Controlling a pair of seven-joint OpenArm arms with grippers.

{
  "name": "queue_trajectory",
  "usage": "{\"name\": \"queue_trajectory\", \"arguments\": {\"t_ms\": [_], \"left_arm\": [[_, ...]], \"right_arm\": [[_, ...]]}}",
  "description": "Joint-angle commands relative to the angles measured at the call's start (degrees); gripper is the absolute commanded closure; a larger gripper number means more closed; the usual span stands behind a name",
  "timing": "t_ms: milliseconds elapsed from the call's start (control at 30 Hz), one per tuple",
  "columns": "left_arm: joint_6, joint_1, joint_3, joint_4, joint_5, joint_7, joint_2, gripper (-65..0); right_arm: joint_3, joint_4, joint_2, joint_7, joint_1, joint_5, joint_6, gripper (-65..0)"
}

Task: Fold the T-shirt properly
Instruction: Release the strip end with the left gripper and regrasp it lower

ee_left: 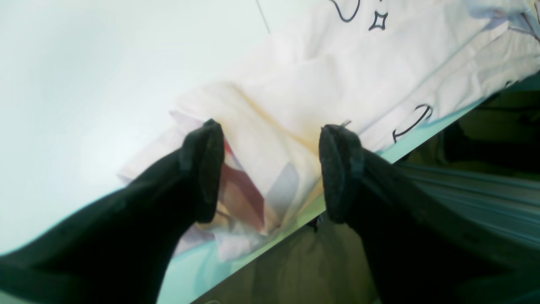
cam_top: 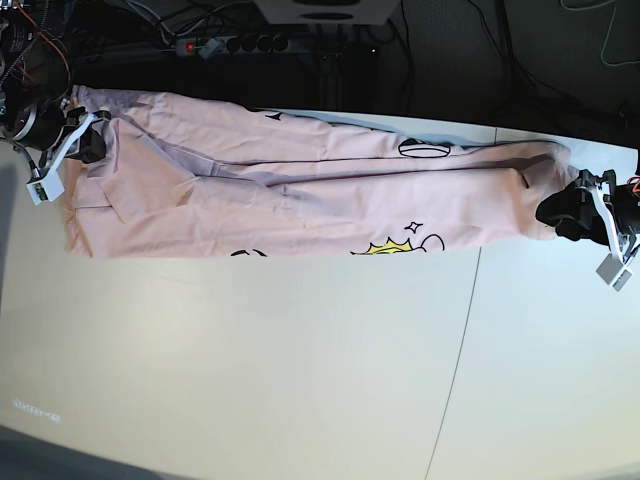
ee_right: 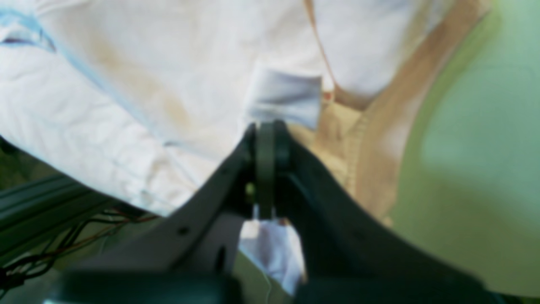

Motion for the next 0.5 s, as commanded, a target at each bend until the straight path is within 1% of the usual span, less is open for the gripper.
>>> {"name": "queue_trajectory", "arguments": {"t_ms": [0,133,200,367,467], "left_arm": [[-1.02,-0.59,-0.70,0.52,0.28,-0.61,-1.81,-39.1],[-1.02,-0.63,-0.72,-1.44,6.67,-3.28,-2.78,-39.1],[-1.02,-0.61,-0.90,-3.61,7.91,-3.65,-2.93,-39.1],[-1.02,-0.63,-1.05,-10.67,5.88,-3.13,-2.93,-39.1],[-1.02,-0.63,-1.05,-13.86,1.29,-1.03,-3.67,-39.2]], "right_arm": [[0.70,0.70,1.25,0.92,0.15,0.87,3.50,0.0],[0.70,0.70,1.25,0.85,0.98,0.85,3.50,0.0],[0.70,0.70,1.25,0.90,1.38,0.90,3.50,0.0],[0.70,0.70,1.22,0.52,2.58,1.01,3.50,0.0],[0.70,0.70,1.25,-0.02,2.97,1.09,3.50,0.0]]}}
